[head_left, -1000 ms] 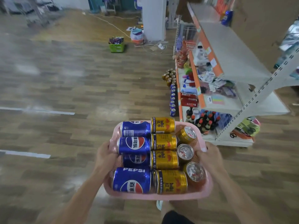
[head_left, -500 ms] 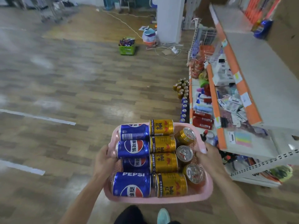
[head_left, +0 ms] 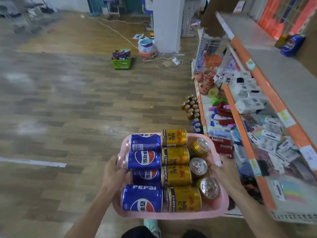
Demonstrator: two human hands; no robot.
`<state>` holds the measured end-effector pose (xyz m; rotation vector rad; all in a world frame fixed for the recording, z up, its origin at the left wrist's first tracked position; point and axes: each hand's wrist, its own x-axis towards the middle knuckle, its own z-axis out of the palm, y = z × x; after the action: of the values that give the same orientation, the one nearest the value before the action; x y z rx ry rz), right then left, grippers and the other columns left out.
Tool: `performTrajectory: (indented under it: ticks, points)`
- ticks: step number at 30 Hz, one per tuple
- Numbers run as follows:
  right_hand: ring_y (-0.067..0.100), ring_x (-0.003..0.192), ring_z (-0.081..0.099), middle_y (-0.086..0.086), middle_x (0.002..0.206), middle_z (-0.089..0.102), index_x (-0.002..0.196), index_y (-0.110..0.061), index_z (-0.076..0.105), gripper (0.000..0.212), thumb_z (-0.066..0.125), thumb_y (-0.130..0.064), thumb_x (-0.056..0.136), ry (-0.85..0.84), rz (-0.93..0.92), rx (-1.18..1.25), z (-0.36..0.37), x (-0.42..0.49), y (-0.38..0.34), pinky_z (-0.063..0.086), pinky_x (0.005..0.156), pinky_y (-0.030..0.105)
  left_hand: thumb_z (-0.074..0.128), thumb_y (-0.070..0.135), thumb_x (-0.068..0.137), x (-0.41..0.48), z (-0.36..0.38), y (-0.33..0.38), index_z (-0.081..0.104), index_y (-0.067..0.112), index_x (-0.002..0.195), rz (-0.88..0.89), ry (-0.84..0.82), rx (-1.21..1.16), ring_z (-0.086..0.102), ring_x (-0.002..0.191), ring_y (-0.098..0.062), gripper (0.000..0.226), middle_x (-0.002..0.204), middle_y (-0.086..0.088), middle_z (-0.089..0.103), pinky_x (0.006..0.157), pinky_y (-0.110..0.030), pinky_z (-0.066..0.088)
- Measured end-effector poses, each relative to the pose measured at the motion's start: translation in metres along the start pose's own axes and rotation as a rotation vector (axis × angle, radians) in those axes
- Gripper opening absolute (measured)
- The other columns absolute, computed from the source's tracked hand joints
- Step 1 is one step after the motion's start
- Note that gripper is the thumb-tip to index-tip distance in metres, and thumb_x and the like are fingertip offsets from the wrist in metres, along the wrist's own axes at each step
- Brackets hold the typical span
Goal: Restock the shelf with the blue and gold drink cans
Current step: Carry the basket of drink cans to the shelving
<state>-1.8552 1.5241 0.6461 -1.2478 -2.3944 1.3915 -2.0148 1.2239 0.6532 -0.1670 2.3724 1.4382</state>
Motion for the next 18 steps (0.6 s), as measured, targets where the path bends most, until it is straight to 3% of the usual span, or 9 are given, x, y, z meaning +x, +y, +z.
performTrajectory:
  ticks: [3,6,10,12,15,18]
  points:
    - [0.017,0.077,0.066,0.005,0.093,0.070,0.099,-0.013,0.063,0.007,0.064,-0.009,0.093,0.015,0.045,-0.009,0.014,0.036,-0.032,0.049,0.063,0.030,0.059,-0.007,0.090,0.051,-0.008,0.027,0.058,0.008,0.088,0.007,-0.015,0.030,0.064,0.062,-0.013,0.016,0.077,-0.005,0.068,0.043,-0.018,0.044]
    - [0.026,0.077,0.067,0.008,0.087,0.070,0.092,-0.013,0.064,0.007,0.063,-0.006,0.090,0.009,0.047,-0.004,0.022,0.075,-0.064,0.055,0.072,0.044,0.059,-0.006,0.090,0.096,-0.013,0.052,0.056,0.009,0.087,0.031,-0.003,0.040,0.064,0.065,-0.017,0.015,0.077,-0.005,0.067,0.048,-0.025,0.046]
    - [0.016,0.072,0.058,0.001,0.082,0.063,0.090,-0.006,0.055,0.011,0.063,0.000,0.088,0.036,0.001,0.002,0.031,0.129,-0.100,0.045,0.070,0.034,0.059,-0.004,0.089,0.154,-0.011,0.078,0.059,0.010,0.087,0.030,0.006,0.051,0.068,0.065,-0.019,0.014,0.076,-0.006,0.070,0.050,-0.032,0.050]
    - [0.022,0.074,0.061,0.006,0.084,0.065,0.091,-0.003,0.058,0.007,0.063,0.001,0.087,0.039,-0.003,0.007,0.037,0.161,-0.110,0.046,0.068,0.034,0.059,-0.003,0.088,0.182,-0.006,0.091,0.058,0.011,0.085,0.043,0.021,0.076,0.068,0.064,-0.020,0.014,0.075,-0.006,0.070,0.049,-0.033,0.051]
    - [0.031,0.072,0.063,0.012,0.081,0.067,0.086,-0.008,0.064,0.011,0.062,0.003,0.086,0.020,0.001,0.040,0.047,0.216,-0.124,0.047,0.063,0.035,0.058,-0.002,0.092,0.224,0.009,0.112,0.055,0.012,0.084,0.055,0.019,0.099,0.064,0.054,-0.010,0.017,0.073,-0.003,0.067,0.041,-0.018,0.044]
    - [0.028,0.068,0.062,0.011,0.078,0.066,0.083,-0.012,0.062,0.013,0.062,0.000,0.086,-0.010,0.016,0.019,0.052,0.278,-0.144,0.048,0.064,0.038,0.061,0.003,0.093,0.271,0.026,0.131,0.056,0.010,0.088,0.033,0.049,0.116,0.068,0.066,-0.018,0.010,0.078,-0.005,0.069,0.048,-0.028,0.051]
